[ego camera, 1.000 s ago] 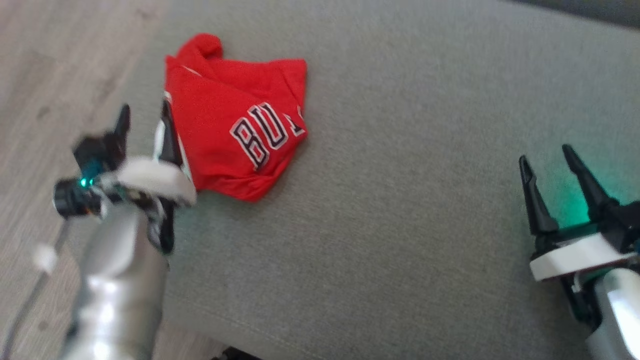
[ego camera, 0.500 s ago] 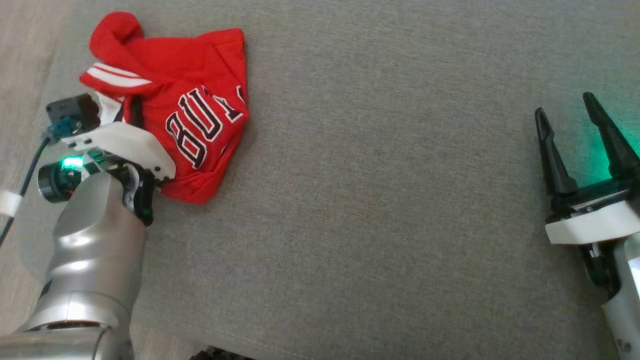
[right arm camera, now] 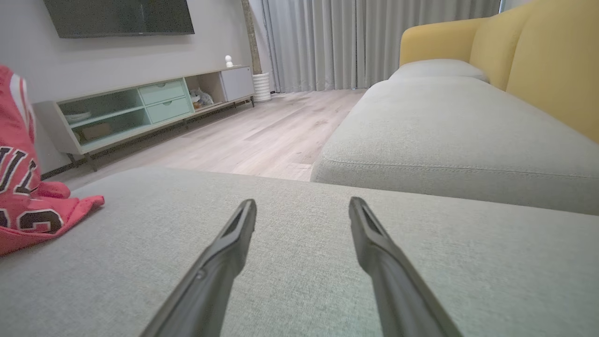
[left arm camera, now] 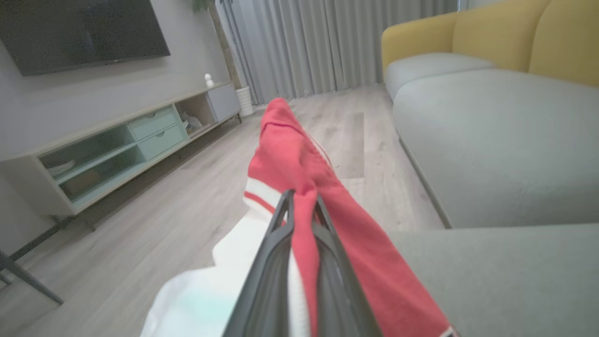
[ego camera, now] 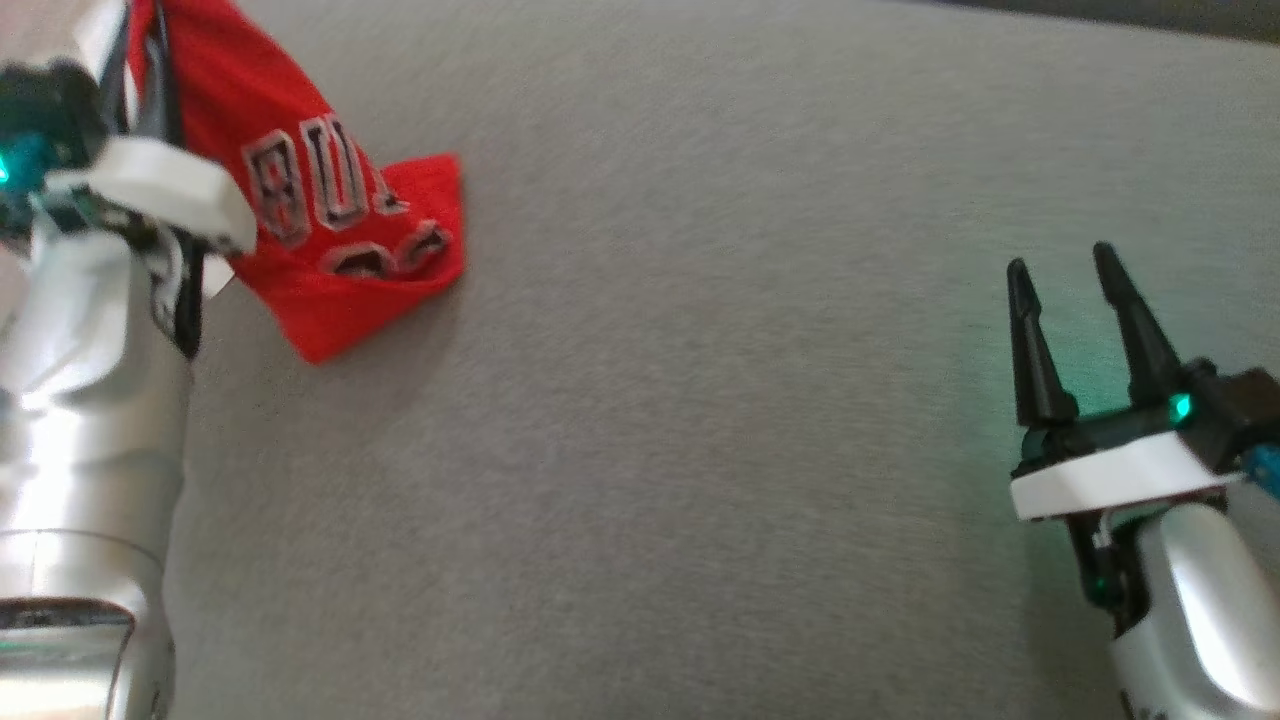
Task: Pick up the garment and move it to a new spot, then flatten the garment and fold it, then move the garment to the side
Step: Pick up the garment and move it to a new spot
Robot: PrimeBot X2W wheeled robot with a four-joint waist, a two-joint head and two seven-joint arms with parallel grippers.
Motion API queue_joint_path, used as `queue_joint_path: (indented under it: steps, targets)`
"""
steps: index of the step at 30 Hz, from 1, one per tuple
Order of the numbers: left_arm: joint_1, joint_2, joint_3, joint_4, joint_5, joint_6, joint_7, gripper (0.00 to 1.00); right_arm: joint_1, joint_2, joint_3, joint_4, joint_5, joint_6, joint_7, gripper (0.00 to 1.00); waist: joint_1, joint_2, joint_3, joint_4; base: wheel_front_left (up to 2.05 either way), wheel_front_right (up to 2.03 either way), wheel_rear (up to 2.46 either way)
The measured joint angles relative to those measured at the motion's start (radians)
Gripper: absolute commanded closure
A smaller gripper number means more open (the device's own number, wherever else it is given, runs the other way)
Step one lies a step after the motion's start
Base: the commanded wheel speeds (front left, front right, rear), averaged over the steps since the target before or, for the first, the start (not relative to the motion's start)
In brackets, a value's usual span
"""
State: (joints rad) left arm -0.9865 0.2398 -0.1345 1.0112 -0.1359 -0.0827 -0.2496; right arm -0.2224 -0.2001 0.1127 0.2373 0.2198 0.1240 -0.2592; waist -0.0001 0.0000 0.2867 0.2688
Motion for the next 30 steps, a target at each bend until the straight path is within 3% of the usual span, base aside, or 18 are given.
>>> queue_joint_path:
  steps: [10, 23, 30]
  targets:
    - [-0.049, 0.007, -0.081, -0.241, 0.04, -0.02, -0.002, 1.0, 0.067, 0.092, -0.02, -0.025, 0.0, 0.0, 0.001, 0.0, 0.0, 0.0, -0.114, -0.187, 0.0, 0.0, 0.0]
    - [-0.051, 0.001, -0.188, -0.465, 0.052, -0.034, 0.039, 1.0, 0.104, 0.127, -0.012, -0.048, 0.001, 0.0, 0.001, 0.0, 0.0, 0.0, -0.177, -0.491, 0.0, 0.0, 0.0]
    - [0.163, -0.088, -0.294, -0.476, 0.037, -0.04, 0.017, 1.0, 0.111, 0.135, -0.021, -0.055, 0.009, 0.0, 0.001, 0.0, 0.0003, 0.0, -0.124, -0.54, 0.0, 0.0, 0.0]
